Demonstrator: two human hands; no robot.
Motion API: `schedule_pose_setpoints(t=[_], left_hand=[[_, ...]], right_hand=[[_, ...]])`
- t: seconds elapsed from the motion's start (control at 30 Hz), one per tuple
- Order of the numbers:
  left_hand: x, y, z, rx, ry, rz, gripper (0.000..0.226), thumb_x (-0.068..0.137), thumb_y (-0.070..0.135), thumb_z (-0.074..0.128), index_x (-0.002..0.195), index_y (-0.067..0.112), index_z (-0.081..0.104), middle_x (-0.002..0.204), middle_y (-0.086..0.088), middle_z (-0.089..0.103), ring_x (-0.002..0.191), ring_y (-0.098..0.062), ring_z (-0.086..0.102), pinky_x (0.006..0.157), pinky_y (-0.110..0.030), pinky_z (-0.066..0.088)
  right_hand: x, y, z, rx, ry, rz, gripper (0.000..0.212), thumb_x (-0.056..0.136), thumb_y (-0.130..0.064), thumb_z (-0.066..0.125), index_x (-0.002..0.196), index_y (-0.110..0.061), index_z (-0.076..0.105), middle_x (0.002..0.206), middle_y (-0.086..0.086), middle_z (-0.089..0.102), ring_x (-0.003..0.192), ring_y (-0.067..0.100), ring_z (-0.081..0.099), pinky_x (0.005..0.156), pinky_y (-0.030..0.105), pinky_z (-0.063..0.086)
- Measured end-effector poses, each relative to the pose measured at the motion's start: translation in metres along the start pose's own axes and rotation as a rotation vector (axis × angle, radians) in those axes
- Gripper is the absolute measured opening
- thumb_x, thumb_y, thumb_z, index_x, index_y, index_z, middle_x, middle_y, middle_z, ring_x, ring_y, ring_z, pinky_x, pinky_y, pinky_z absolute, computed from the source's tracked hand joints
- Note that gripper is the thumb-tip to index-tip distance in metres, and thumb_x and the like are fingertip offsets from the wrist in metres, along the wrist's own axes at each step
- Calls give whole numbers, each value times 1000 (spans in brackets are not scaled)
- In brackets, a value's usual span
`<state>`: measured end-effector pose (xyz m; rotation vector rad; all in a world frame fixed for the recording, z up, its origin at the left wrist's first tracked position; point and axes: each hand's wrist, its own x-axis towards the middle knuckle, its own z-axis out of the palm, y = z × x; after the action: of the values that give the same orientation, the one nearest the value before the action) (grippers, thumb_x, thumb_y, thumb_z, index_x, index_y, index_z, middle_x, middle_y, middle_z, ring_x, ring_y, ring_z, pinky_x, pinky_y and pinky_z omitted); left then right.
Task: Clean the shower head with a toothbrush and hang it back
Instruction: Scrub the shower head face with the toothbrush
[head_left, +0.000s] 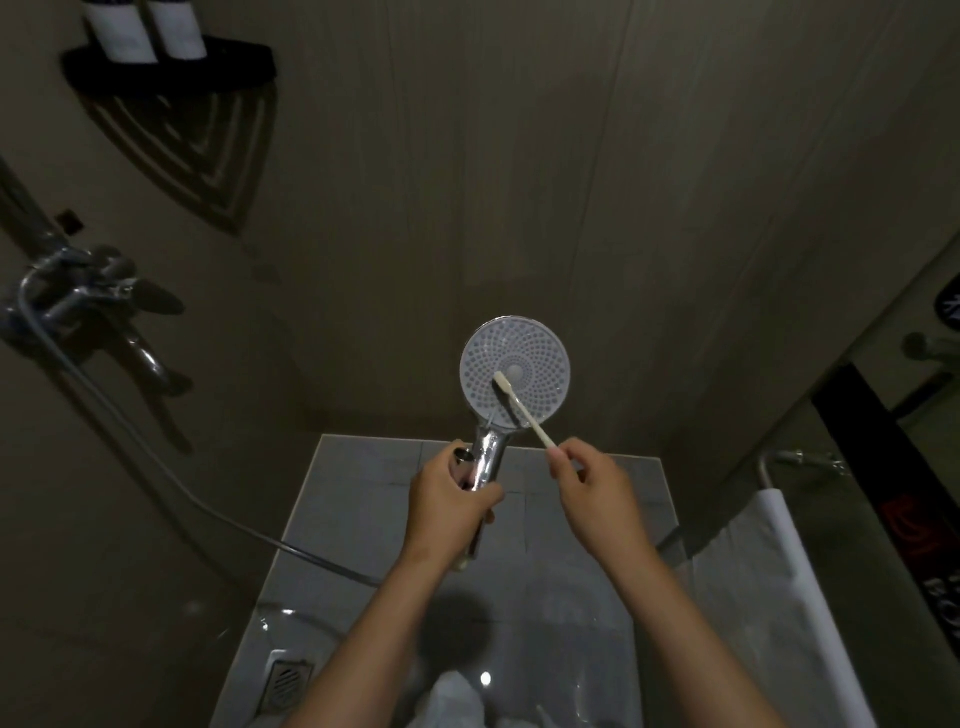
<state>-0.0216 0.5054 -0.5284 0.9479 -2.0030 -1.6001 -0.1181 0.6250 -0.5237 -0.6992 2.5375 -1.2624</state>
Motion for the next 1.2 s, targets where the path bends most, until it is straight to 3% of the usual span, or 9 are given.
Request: schedule_pose_setpoints(t=[0.27,0.53,0.73,0.93,1.2], left_hand=[[-2,0,1,-19,-15,9,18,70,-2,68,80,9,59,70,-17,62,54,-20,60,48,-24,50],[-3,-2,3,-62,-5,-12,22,71,0,70,78,17,58,64,-4,61,52,-15,60,49,-20,48],[-2,-1,6,-35,-27,18,19,72,-1,70,82,11,59,70,-14,61,56,-19,60,49,-20,50],[-2,0,7,8,-10,57,17,70,0,69,76,8,55,70,-20,60,57,-25,60,47,-21,50],[-3,-4,8,-26,0,33,15,71,2,69,80,9,60,70,-17,63,53,-15,59,52,-34,55]], right_hand=[[-6,-1,10,-41,-73,-41,25,93,-39,49,71,-28,52,60,-5,53,60,15,52,60,37,47],[-9,0,0,39,41,-20,27,95,-34,47,70,-25,51,55,-6,49,52,12,45,52,34,37],[-8,-6,2,-22,25,27,27,97,-34,43,75,-22,52,56,-5,48,54,13,44,52,32,33],[-7,-8,9,-19,-30,0,27,94,-41,45,76,-23,54,62,-3,55,61,18,54,61,44,48],[-10,-9,16,-3,-69,-27,24,92,-39,49,72,-27,54,69,-5,61,71,23,60,66,41,50]])
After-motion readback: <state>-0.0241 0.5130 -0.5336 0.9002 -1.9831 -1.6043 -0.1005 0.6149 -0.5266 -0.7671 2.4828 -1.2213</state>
